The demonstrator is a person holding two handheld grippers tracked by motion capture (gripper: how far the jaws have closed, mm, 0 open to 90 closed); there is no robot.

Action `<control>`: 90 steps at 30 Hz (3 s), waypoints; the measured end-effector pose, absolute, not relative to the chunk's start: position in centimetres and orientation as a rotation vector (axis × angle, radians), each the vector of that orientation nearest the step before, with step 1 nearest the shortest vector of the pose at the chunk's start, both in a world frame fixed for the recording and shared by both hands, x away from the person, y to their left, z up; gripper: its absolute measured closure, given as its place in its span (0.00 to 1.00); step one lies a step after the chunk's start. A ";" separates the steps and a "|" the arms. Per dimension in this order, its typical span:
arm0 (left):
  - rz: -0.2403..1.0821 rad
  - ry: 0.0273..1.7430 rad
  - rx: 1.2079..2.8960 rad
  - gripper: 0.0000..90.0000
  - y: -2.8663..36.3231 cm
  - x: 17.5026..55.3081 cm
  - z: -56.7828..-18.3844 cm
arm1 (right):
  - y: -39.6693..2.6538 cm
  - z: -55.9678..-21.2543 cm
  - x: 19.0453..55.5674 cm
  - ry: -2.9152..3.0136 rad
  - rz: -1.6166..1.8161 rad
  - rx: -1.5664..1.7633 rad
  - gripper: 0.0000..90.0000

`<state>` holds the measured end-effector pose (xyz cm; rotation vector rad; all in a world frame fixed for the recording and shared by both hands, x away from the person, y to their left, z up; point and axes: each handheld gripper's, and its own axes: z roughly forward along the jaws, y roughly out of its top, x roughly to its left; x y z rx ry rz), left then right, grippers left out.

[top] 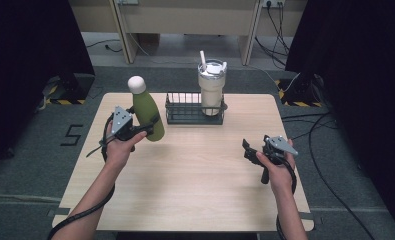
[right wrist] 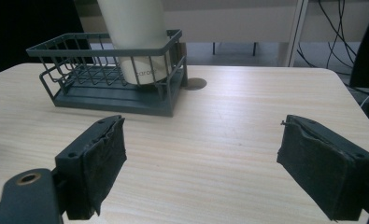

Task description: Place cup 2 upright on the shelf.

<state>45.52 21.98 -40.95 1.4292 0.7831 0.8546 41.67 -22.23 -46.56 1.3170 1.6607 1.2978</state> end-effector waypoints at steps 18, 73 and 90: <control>0.875 0.769 1.406 0.23 20.0 47.7 -39.8 | -22.0 -46.7 41.7 1.670 1.290 1.318 0.16; 0.905 0.795 1.382 0.23 16.2 54.0 -37.1 | -21.9 -46.8 41.7 1.674 1.285 1.322 0.17; 0.915 0.800 1.368 0.23 15.2 55.8 -36.0 | -22.1 -46.9 41.7 1.673 1.282 1.326 0.17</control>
